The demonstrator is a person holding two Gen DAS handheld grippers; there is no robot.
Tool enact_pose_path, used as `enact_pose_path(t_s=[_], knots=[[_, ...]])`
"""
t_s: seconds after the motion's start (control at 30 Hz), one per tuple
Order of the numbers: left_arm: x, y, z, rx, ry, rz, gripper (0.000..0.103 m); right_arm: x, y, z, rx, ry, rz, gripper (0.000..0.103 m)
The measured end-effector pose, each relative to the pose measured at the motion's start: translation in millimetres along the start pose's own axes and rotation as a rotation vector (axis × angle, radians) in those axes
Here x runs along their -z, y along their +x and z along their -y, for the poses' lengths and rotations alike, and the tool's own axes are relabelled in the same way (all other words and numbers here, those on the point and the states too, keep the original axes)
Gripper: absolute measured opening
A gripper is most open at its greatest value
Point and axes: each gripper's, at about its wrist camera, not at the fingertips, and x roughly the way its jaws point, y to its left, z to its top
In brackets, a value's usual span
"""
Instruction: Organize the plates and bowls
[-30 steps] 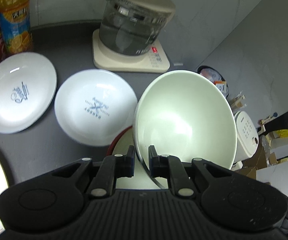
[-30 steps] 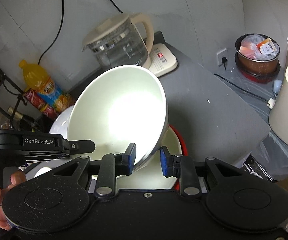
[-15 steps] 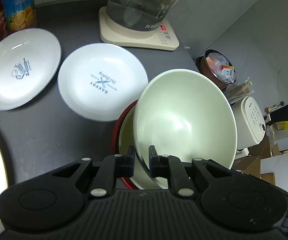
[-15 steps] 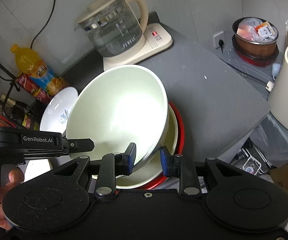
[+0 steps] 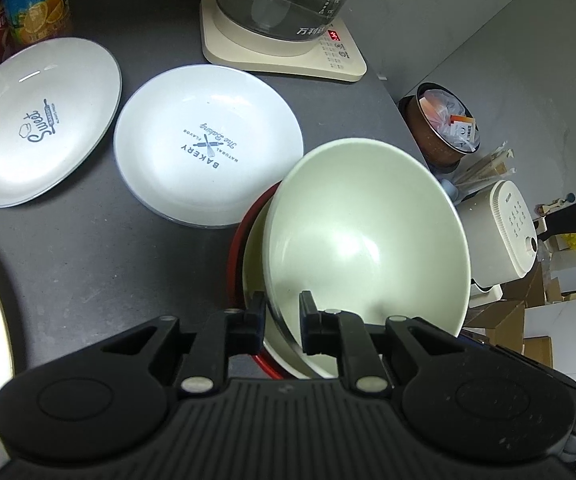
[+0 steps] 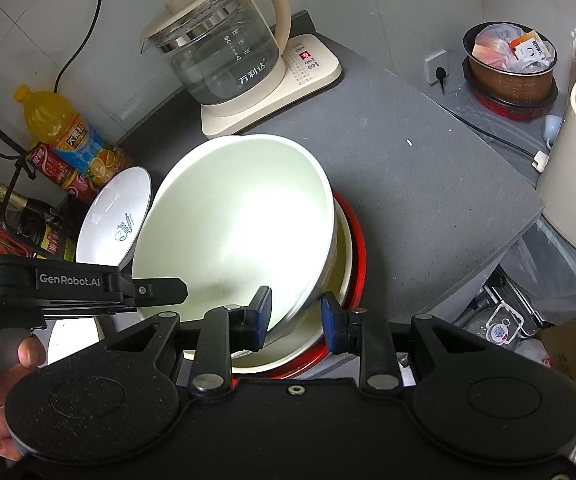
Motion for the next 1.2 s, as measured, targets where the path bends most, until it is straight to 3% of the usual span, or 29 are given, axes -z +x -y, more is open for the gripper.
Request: enact_pose_path(t_s=[0.57, 0.73, 0.87, 0.97, 1.07, 1.2], knots=[[-5, -19, -10, 0.007, -0.008, 0.030, 0.017, 0, -1, -2, 0.053, -0.029, 0.008, 0.026], [-6, -25, -13, 0.011, -0.012, 0.044, 0.022, 0, -9, -6, 0.066, -0.031, 0.016, 0.028], [-6, -32, -17, -0.005, -0.003, 0.060, 0.036, -1, -19, -11, 0.091, -0.031, 0.035, 0.056], [-5, -39, -21, -0.034, 0.003, 0.082, 0.048, -1, -25, -18, 0.097, -0.057, 0.055, 0.060], [-3, -47, -29, -0.052, 0.008, 0.099, 0.055, -1, -29, -28, 0.104, -0.074, 0.078, 0.077], [3, -58, -47, -0.068, -0.015, 0.115, 0.058, -4, -30, -43, 0.100, -0.106, 0.093, 0.082]])
